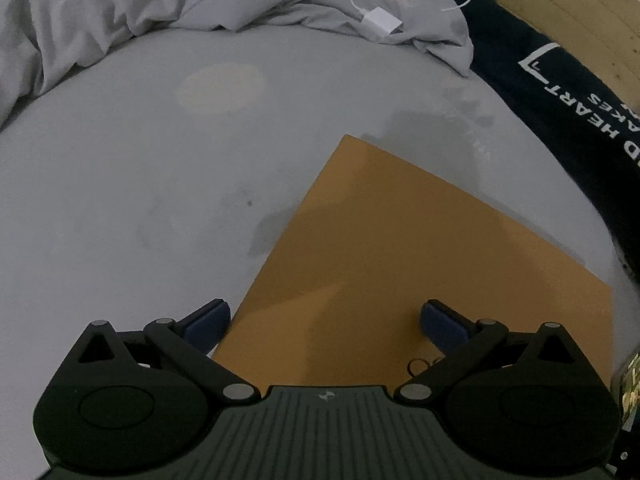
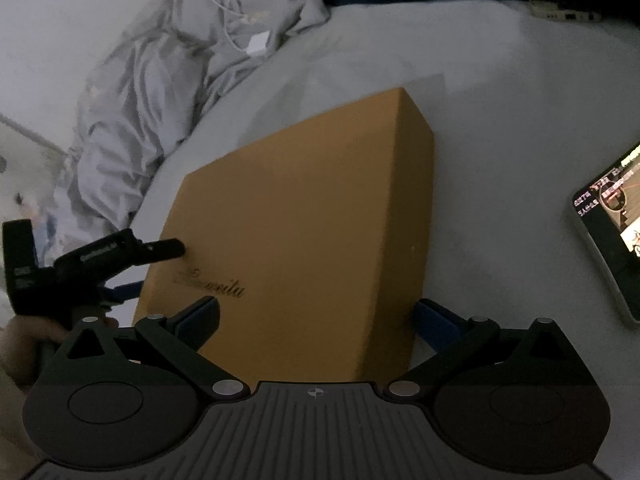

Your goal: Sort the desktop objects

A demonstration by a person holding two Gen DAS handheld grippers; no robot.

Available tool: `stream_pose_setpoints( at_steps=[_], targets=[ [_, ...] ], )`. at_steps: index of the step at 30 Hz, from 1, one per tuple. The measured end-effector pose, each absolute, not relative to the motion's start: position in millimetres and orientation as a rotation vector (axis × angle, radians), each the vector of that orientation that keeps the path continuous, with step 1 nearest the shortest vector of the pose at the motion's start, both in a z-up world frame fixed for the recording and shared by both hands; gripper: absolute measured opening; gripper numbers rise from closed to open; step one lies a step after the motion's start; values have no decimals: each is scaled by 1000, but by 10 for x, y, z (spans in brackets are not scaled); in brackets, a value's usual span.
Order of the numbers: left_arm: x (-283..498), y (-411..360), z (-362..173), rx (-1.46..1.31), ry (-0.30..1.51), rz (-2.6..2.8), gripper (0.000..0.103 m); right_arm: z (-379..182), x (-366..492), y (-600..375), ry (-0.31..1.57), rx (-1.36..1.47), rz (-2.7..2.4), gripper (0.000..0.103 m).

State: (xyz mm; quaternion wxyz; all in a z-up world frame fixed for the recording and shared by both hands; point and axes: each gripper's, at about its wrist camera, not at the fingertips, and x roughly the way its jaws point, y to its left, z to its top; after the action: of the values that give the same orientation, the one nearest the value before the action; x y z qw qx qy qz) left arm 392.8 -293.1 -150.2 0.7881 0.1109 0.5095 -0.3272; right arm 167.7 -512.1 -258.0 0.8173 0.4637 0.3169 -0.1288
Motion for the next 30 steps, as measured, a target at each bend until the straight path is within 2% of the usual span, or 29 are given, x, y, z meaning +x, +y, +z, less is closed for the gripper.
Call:
stream_pose_setpoints(
  at_steps=[17,20,30],
  targets=[
    [3433,-2742,-1103,235,1119,-692,103,-2317,1940,-5023,822,798,-365,103],
    [3440,-2787,-1158,214,1092,-685,103,-2209,1970,-5035,833,764,-361,103],
    [3084,-2758,-587,163,966,-692,103,-1637,1812,-5125,803,677,-322,103]
  ],
)
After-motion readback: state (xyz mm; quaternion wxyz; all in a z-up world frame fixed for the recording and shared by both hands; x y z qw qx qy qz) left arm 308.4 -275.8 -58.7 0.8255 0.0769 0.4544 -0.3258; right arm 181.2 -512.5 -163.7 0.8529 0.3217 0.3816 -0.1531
